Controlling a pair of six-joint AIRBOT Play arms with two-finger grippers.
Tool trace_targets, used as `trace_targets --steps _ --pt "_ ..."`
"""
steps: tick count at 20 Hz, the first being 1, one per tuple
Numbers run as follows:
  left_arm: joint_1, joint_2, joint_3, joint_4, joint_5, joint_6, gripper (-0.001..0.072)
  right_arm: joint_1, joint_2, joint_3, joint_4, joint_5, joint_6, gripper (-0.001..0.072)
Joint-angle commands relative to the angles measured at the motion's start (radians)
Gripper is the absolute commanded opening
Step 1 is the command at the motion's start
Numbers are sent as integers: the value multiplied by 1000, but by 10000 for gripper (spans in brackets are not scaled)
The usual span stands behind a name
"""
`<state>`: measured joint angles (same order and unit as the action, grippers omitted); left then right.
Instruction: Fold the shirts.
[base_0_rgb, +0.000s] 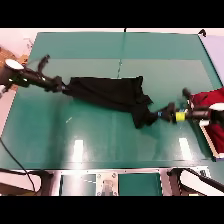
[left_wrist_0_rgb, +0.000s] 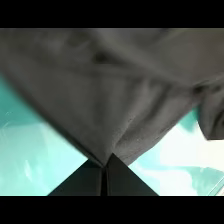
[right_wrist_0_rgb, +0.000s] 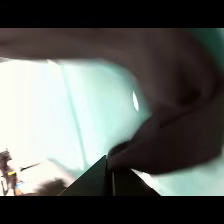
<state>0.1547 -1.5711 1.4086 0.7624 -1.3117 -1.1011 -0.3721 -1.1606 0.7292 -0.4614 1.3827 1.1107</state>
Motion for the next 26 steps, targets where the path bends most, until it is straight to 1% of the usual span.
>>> trace_targets --steps 1,3,5,7,9,11,13,15,17,19,21,22,24,26 --pt "0 180 116 -48 -15 -1 25 6 63 311 322 107 -16 14" --pt "0 283 248 -70 1 -21 25 -45 89 541 452 81 -10 14" --pt "0 367 395 -72 31 -25 25 -118 101 752 533 -13 20 14" --pt "0 436 539 -79 79 -34 25 -200 113 929 541 -124 72 14" --pt "0 499 656 -80 138 -45 25 -275 134 1049 541 -198 109 14" --pt "0 574 693 -80 214 -43 25 -350 169 1120 541 -275 125 14" --pt "0 641 693 -78 252 -40 25 -423 231 1145 541 -373 126 14" --pt "0 682 693 -75 265 -12 25 -486 305 1146 540 -464 76 14" --pt "0 698 695 -38 290 -13 25 -531 362 1146 539 -532 20 14" --pt "0 698 695 19 295 -32 25 -537 379 1146 522 -557 5 14" --pt "0 683 691 100 285 -86 25 -537 367 1145 459 -533 7 14" --pt "0 682 666 135 284 -105 25 -537 349 1145 431 -491 7 14" --pt "0 678 570 147 280 -103 26 -520 302 1131 422 -398 6 14" --pt "0 651 456 143 257 -103 26 -426 248 1086 360 -348 6 14"
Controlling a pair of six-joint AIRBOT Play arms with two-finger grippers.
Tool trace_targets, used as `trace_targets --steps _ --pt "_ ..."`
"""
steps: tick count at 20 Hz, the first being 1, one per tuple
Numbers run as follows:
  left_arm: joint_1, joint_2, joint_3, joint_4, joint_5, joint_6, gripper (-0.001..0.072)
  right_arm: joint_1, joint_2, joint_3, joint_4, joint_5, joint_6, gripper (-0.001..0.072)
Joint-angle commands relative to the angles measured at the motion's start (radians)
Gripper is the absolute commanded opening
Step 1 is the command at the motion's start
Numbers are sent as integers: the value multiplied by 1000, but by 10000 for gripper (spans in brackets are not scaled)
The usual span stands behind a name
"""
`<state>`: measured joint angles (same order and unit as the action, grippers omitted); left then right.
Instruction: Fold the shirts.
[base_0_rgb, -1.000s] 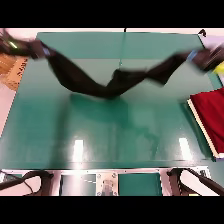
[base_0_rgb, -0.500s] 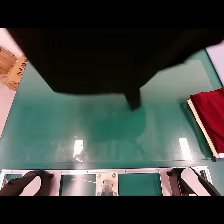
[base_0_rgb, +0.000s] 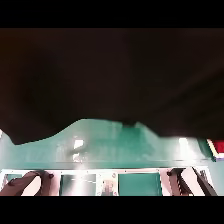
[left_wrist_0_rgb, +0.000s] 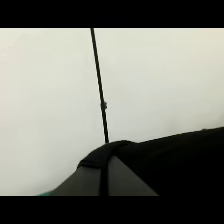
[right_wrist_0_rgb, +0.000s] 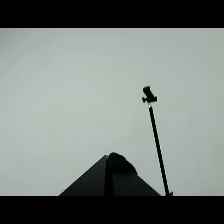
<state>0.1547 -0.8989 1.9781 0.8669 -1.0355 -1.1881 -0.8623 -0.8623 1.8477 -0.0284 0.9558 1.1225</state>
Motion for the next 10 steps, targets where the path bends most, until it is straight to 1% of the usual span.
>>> trace_targets --steps 1,2,3,6,8,10 --pt "0 -45 -167 34 -27 -15 26 138 -79 -64 -151 82 -5 14" --pt "0 -80 -225 20 -27 -11 26 210 -106 -99 -234 82 -5 14" --pt "0 -116 -279 -2 -23 10 26 290 -140 -140 -312 80 -6 14" --pt "-8 -273 -419 -103 39 108 26 480 -270 -251 -471 0 -5 14" --pt "-39 -414 -453 -103 116 157 26 554 -387 -277 -508 -75 -5 14" --pt "-77 -568 -453 -108 216 206 26 597 -513 -277 -507 -131 -4 14"
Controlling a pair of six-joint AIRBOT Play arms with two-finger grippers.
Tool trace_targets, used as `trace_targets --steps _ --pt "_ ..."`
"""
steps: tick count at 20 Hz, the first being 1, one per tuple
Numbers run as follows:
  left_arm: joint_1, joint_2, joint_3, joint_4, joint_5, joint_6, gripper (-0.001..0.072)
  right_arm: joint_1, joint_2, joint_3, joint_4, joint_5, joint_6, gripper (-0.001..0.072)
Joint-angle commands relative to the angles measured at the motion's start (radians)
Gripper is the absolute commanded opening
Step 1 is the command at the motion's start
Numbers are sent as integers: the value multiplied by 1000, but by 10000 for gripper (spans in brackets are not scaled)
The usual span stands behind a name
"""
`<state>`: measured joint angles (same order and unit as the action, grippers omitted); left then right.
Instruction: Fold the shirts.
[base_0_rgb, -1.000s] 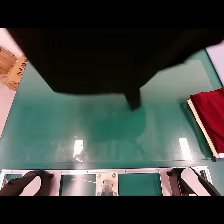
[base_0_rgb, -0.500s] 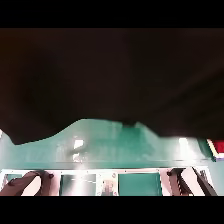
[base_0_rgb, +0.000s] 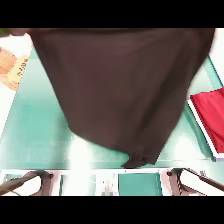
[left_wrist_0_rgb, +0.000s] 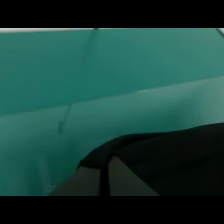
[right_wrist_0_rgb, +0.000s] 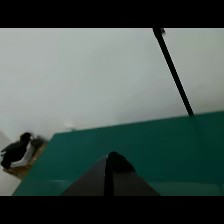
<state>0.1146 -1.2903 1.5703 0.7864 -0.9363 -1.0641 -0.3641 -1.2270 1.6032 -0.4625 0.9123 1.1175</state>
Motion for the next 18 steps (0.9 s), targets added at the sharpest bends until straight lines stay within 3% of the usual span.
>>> trace_targets --steps 1,5,9,10,11,12,18 --pt "-58 -246 -45 -37 178 107 26 116 -211 -32 -72 -113 8 14" --pt "-138 -446 -45 -134 410 239 26 157 -406 -32 -70 -165 9 14" --pt "-158 -503 -38 -151 431 254 27 148 -491 -39 -73 -154 81 15" --pt "-153 -502 -35 -154 419 253 50 138 -493 -40 -74 -132 79 71" --pt "-141 -502 -25 -153 389 249 375 129 -492 -40 -73 -113 80 236" --pt "-127 -498 -15 -151 356 221 575 114 -489 -40 -73 -84 85 293" --pt "113 -493 159 -126 -163 21 576 -123 -458 -65 -106 367 132 261"
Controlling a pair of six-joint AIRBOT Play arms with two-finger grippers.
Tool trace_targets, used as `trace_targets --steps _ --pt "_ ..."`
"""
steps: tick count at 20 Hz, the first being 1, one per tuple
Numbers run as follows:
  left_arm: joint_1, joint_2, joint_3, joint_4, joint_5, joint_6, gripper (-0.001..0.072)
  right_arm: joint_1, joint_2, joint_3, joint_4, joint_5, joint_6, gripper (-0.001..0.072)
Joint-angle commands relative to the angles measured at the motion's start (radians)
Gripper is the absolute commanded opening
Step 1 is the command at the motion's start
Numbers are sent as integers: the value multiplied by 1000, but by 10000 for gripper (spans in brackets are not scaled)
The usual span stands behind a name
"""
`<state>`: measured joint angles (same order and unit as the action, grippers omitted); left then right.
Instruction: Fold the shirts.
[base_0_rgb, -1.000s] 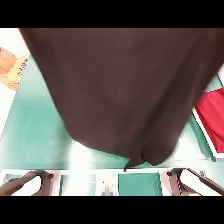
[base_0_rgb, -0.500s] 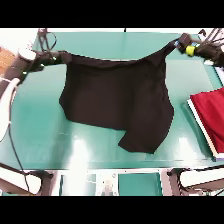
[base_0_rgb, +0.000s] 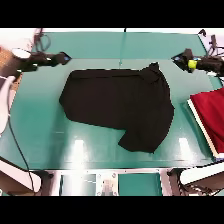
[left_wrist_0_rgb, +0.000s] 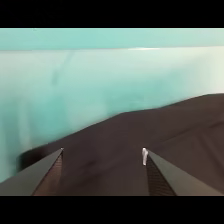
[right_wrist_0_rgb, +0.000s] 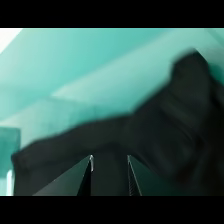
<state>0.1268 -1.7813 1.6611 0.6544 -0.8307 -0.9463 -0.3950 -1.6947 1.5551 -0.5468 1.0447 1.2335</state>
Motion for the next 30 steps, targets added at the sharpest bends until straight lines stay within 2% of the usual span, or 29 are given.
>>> trace_targets --steps 1,4,7,10,11,13,19,24,25,27,29,30 --pt "141 -2 81 6 -349 -112 575 -118 28 -51 -55 286 16 261" --pt "214 -3 84 36 -502 -161 575 -172 134 -218 -215 352 40 261" --pt "232 -3 83 117 -564 -204 575 -226 299 -416 -458 355 108 266" --pt "232 -3 81 153 -575 -217 538 -266 441 -631 -644 333 204 373" --pt "232 -3 81 153 -575 -217 538 -269 465 -689 -661 327 208 373" --pt "232 -3 81 154 -579 -222 538 -261 477 -789 -636 295 211 373" --pt "232 -3 81 156 -596 -235 537 -165 476 -1010 -507 83 206 374" --pt "232 -3 81 200 -629 -274 536 -155 475 -1027 -240 -55 69 370" --pt "232 -3 81 230 -645 -291 537 -154 475 -1027 -179 -56 32 338" --pt "232 -2 65 270 -693 -325 536 -154 476 -1027 -117 -29 -30 207" --pt "232 -1 -2 282 -769 -348 536 -157 476 -1023 -119 -6 -68 12" --pt "232 5 -61 282 -792 -359 537 -166 476 -1018 -125 -5 -68 14"
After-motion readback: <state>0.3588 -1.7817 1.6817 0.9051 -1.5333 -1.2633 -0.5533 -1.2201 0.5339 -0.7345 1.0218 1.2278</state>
